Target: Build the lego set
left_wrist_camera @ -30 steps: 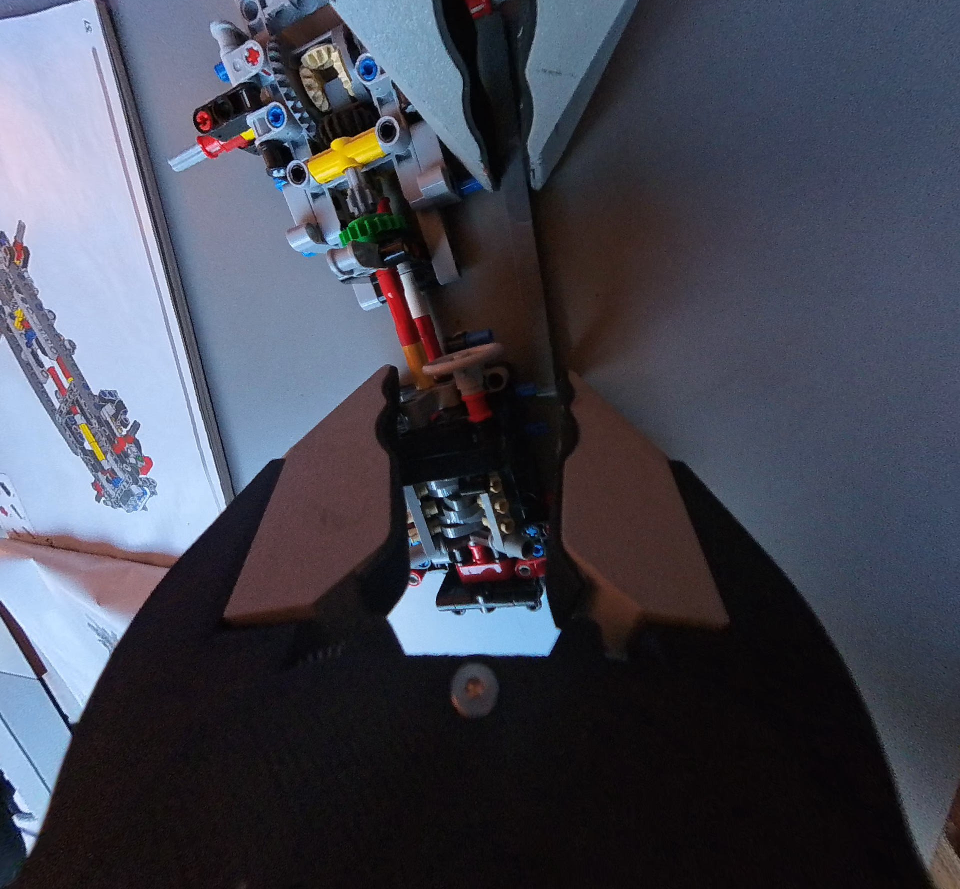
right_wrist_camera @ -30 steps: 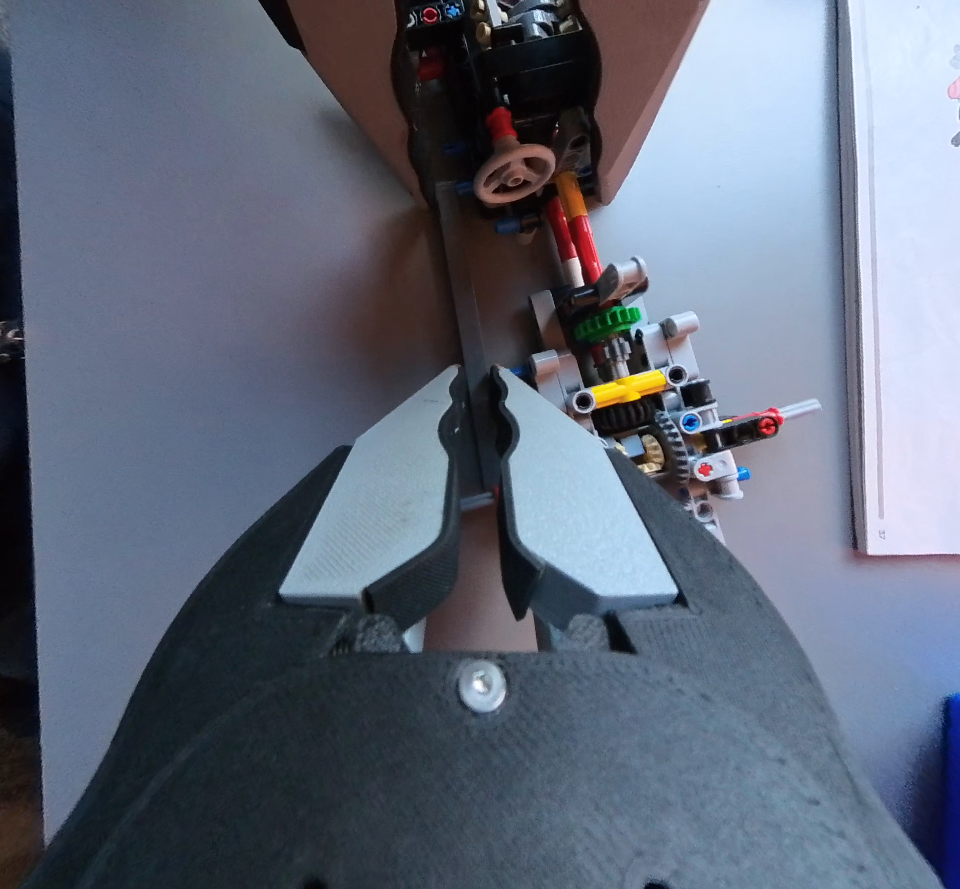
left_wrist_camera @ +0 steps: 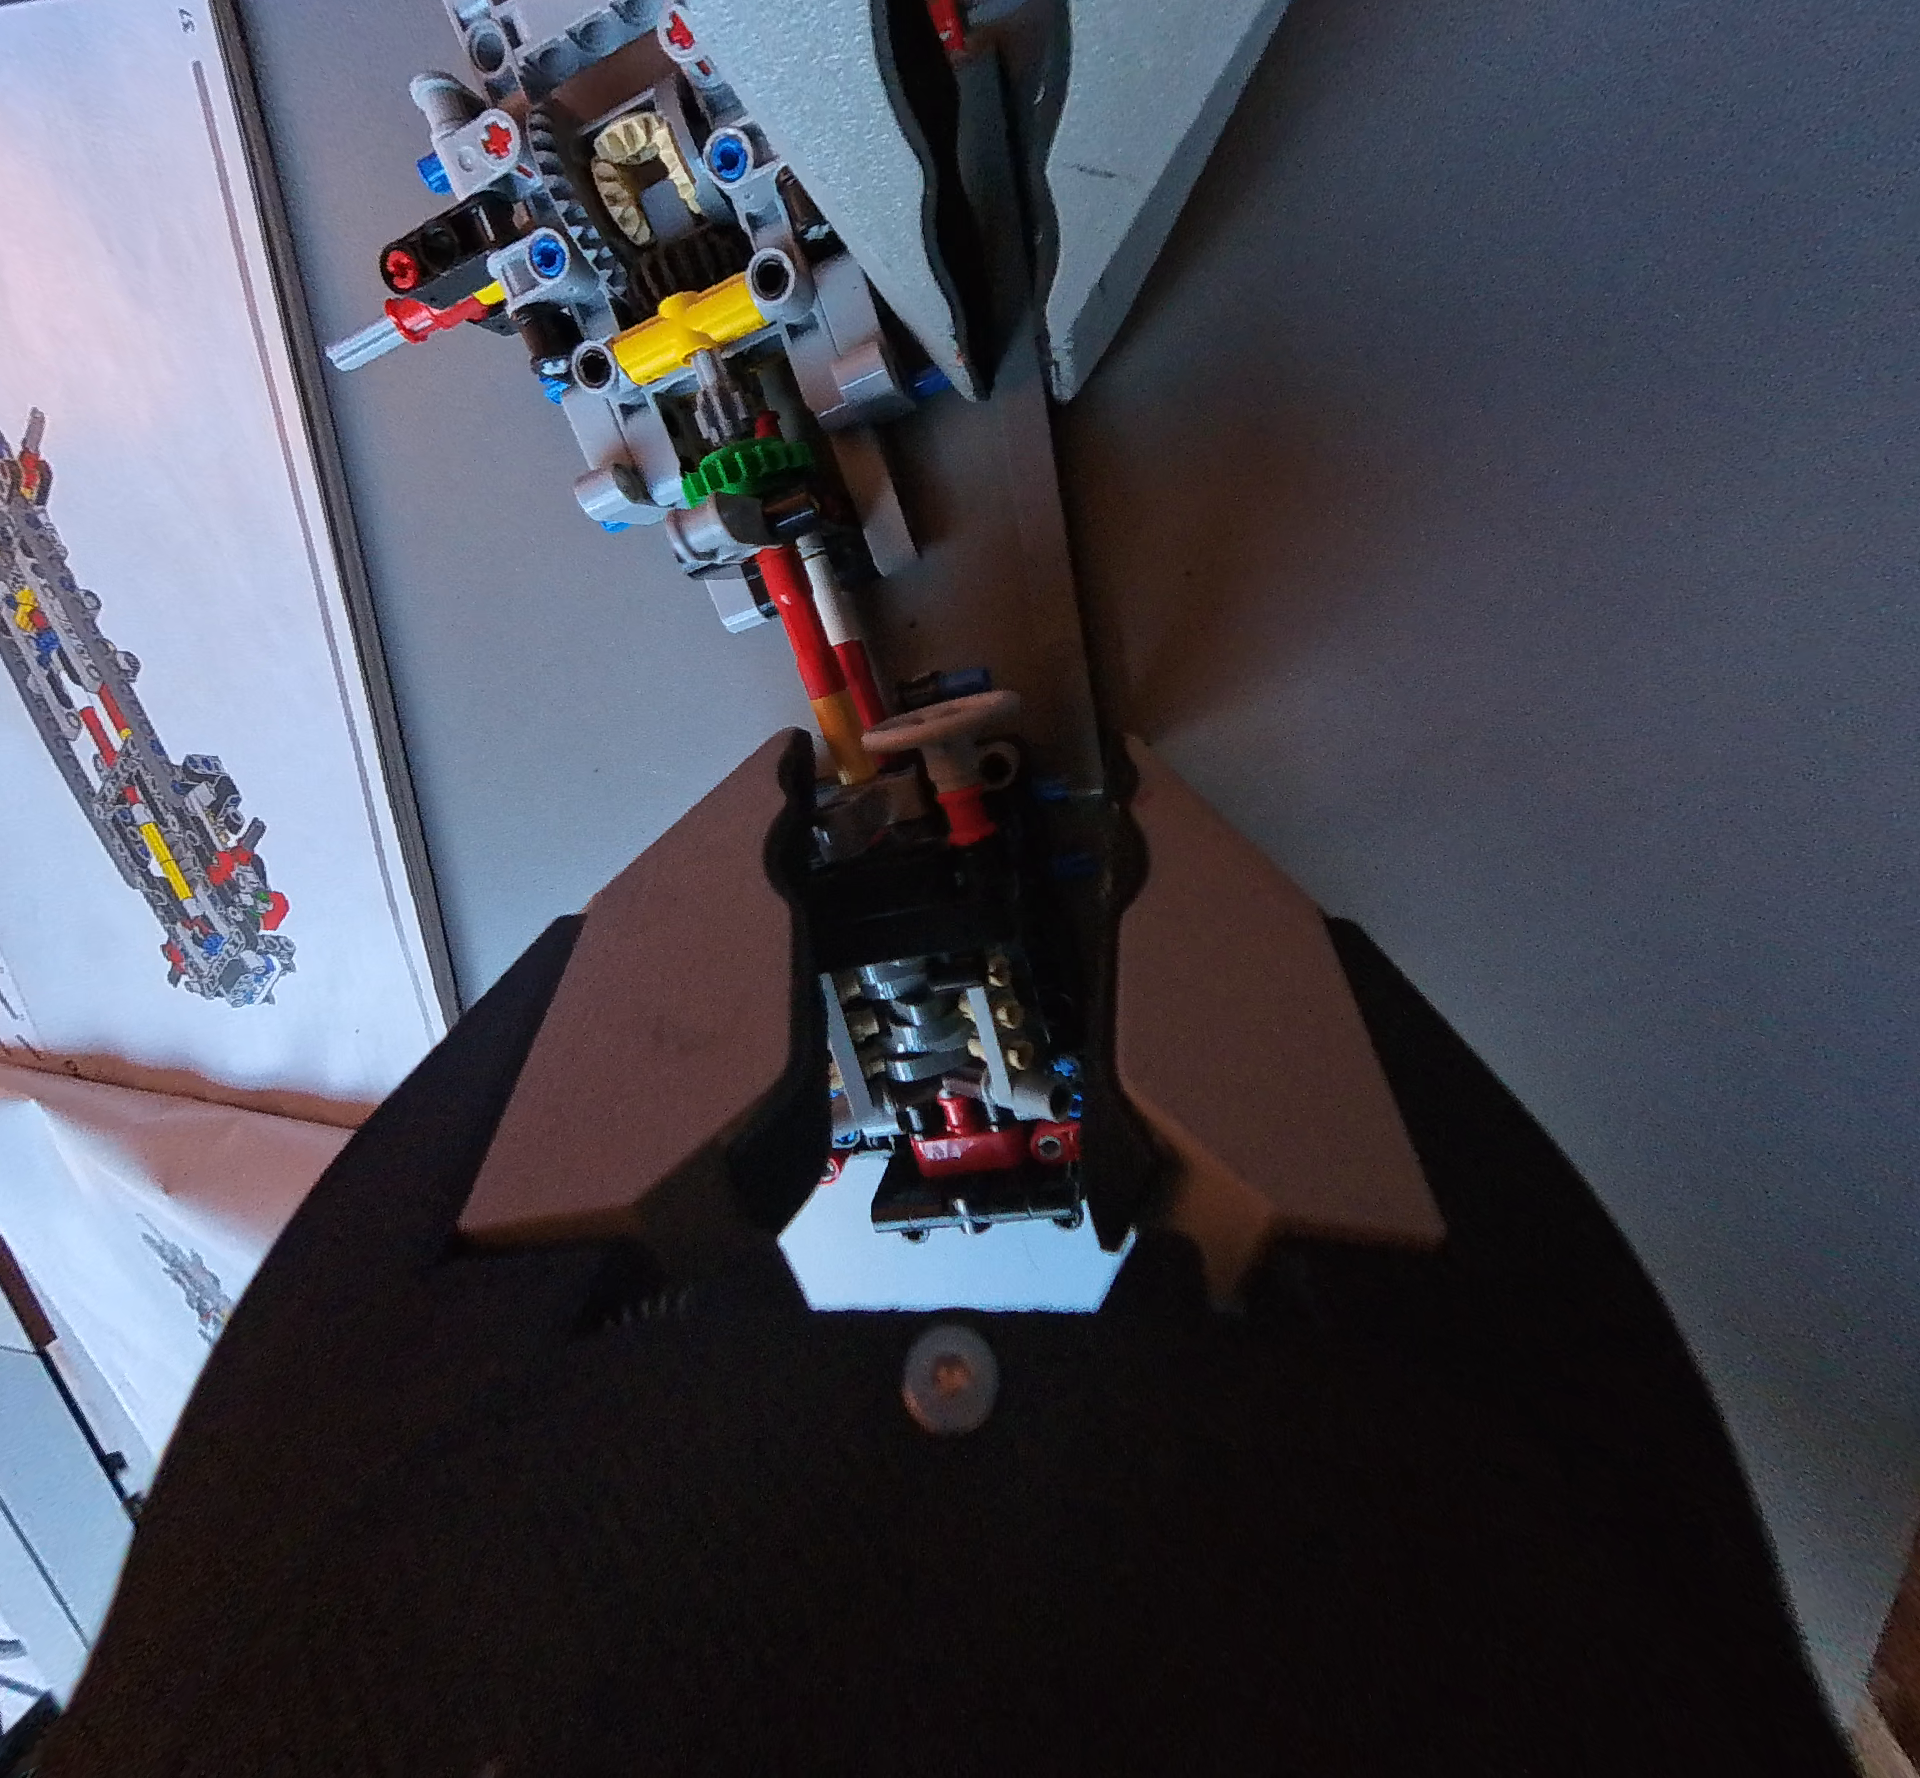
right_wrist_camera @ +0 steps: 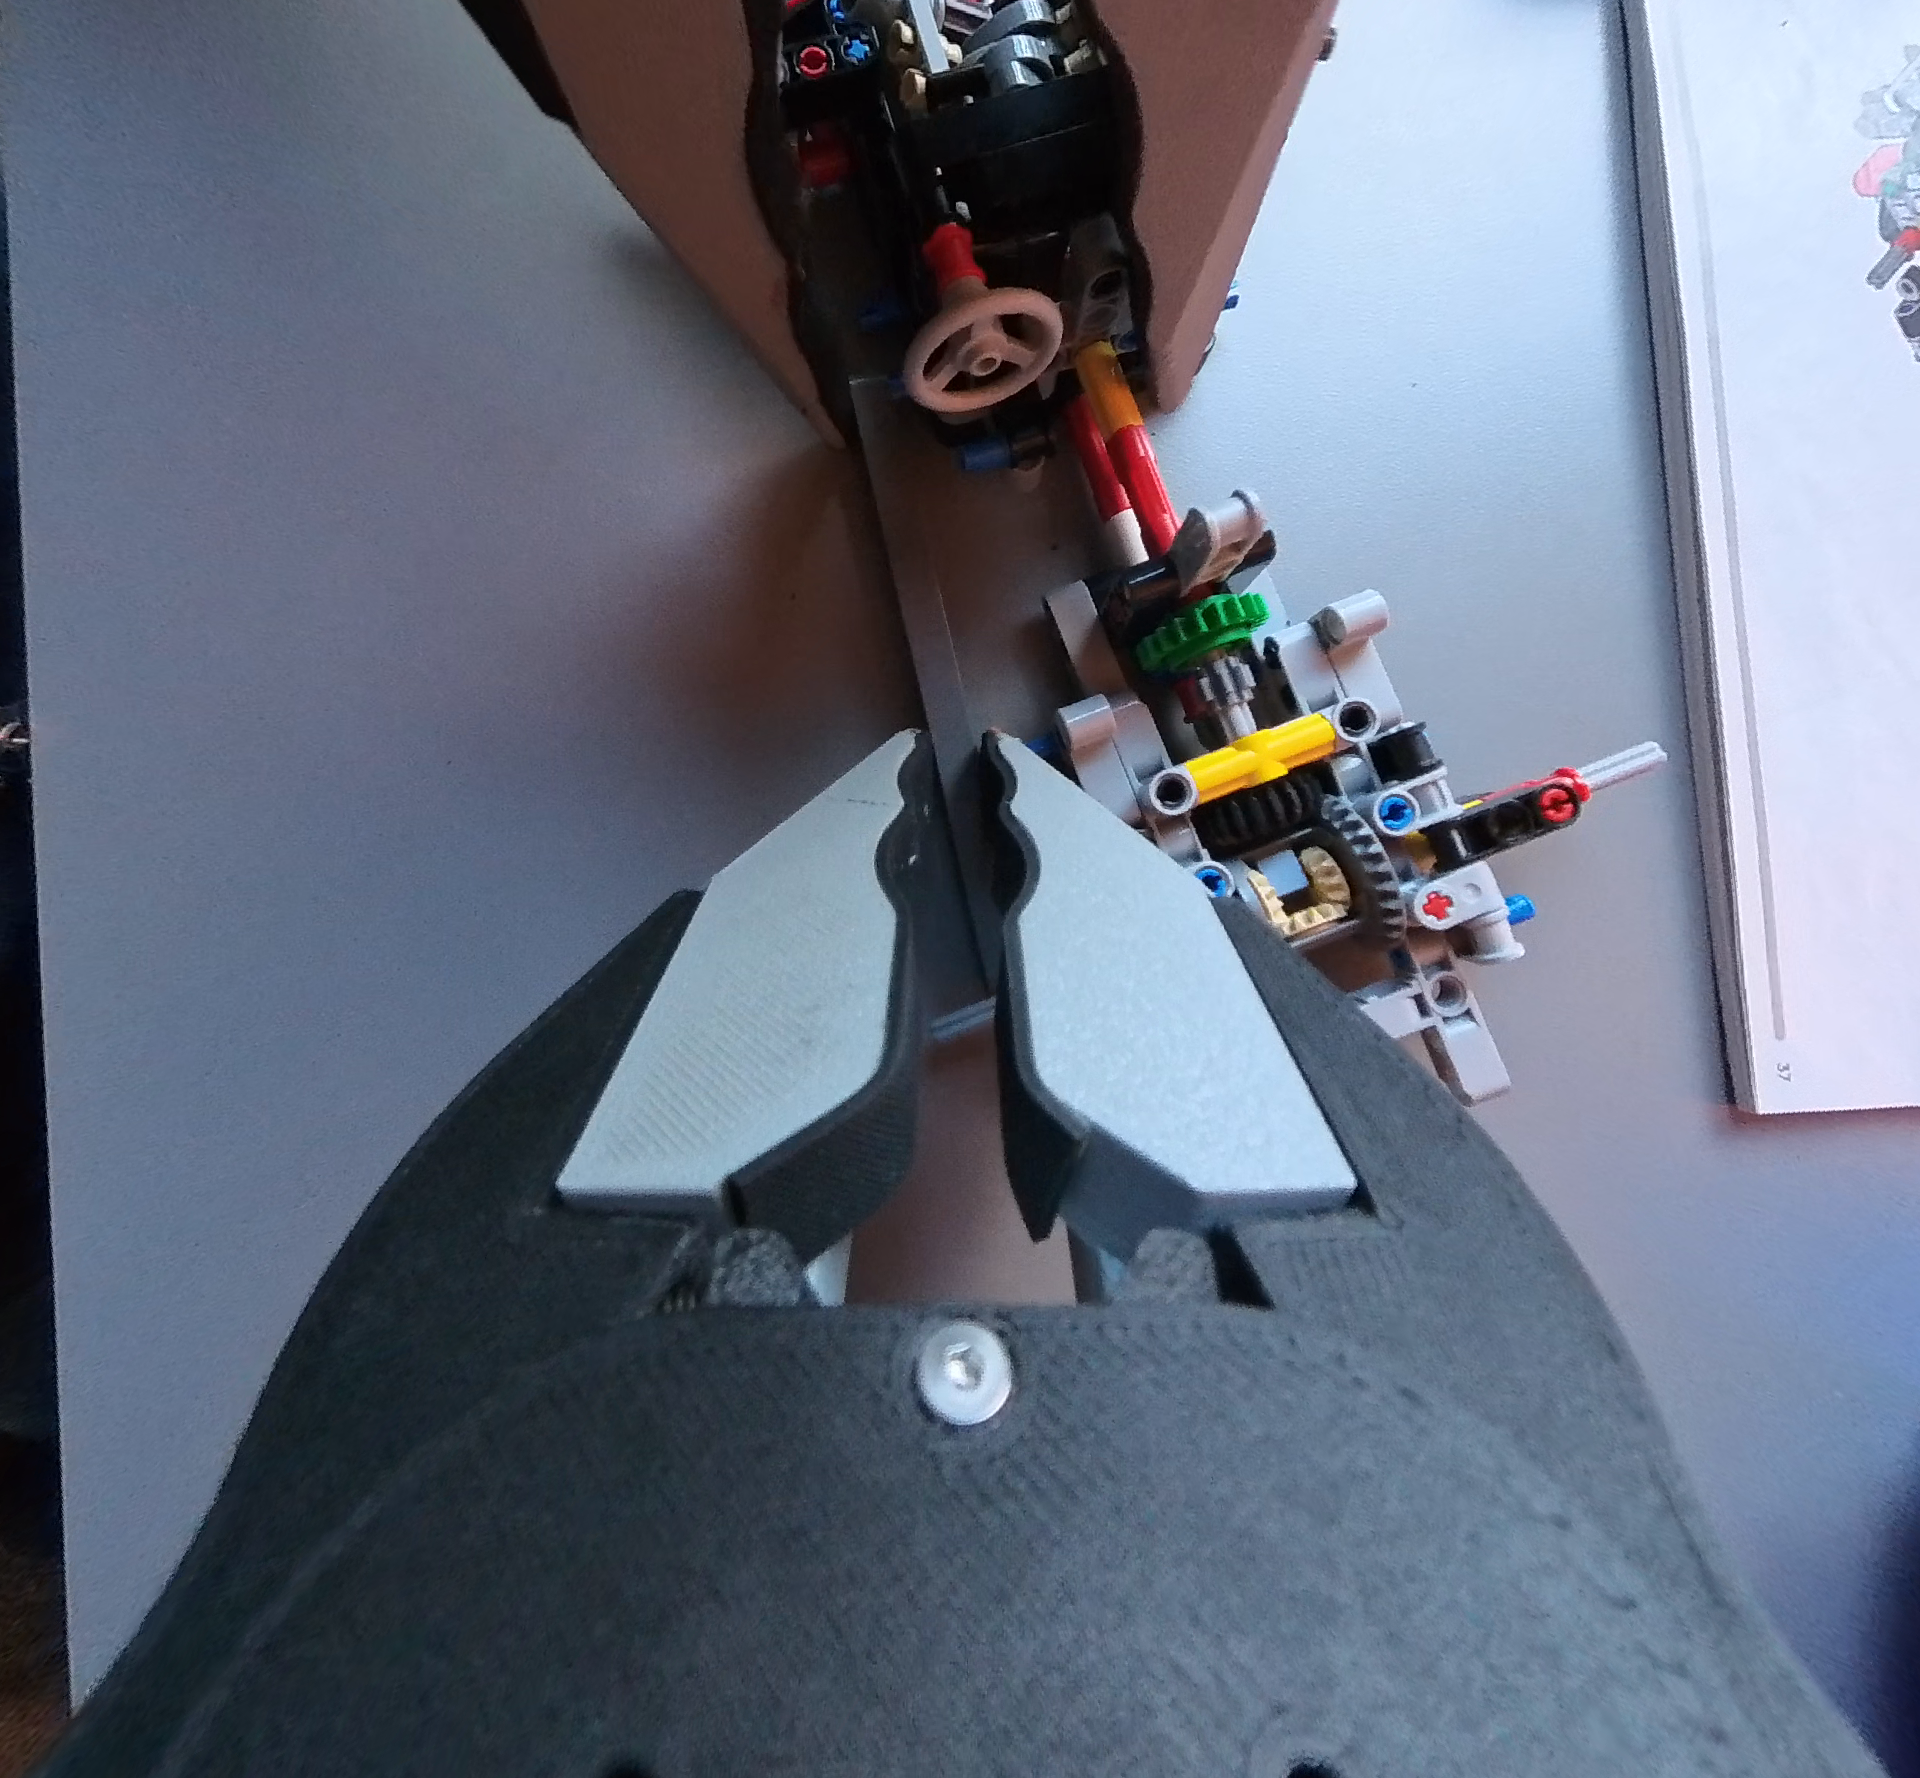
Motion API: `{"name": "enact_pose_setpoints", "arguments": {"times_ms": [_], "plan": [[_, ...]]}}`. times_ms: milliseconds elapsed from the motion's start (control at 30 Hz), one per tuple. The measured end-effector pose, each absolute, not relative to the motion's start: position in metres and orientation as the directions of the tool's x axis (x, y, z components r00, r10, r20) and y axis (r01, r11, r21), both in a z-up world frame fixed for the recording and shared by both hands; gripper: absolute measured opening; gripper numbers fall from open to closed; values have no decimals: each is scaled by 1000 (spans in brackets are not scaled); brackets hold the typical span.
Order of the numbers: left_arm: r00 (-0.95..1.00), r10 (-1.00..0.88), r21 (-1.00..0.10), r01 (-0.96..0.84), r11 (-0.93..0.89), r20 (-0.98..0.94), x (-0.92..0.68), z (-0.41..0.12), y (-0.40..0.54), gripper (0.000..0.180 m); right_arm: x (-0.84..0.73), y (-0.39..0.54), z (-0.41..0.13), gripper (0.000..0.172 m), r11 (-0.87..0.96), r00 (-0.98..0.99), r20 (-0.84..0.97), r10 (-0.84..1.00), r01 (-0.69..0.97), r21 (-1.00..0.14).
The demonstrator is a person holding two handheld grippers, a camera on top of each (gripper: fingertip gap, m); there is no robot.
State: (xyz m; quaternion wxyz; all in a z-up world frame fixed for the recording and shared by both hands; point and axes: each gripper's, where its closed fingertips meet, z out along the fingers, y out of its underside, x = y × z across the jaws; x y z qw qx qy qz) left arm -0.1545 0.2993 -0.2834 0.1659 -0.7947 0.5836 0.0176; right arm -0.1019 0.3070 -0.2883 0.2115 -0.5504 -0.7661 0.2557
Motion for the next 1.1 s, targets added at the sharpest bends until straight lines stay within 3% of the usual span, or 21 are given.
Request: {"name": "enact_pose_setpoints", "arguments": {"times_ms": [167,367,600,700,900,1000,1100], "plan": [[323,-925,-253,-929,-270,-201,-154,-280,299,47,-103,307,-288,8,294,-318,77,945,722,-627],[353,-920,-237,-921,-310,-170,-155,-283,301,51,-103,307,-288,8,305,-333,80,940,707,-638],[351,-910,-240,-924,-298,-221,-155,-284,296,66,-107,310,-286,6,483,-358,325,875,658,-577],[372,-905,-256,-913,-317,-204,-158,-285,299,64,-110,311,-285,6,543,-355,419,836,643,-540],[359,-905,-249,-920,-303,-227,-159,-284,298,61,-111,310,-285,7,514,-313,421,851,660,-548],[363,-913,-253,-915,-313,-185,-158,-284,290,76,-111,308,-285,7,504,-306,413,858,662,-555],[382,-907,-278,-904,-326,-178,-159,-280,289,75,-112,306,-285,6,486,-307,385,870,660,-573]]}}
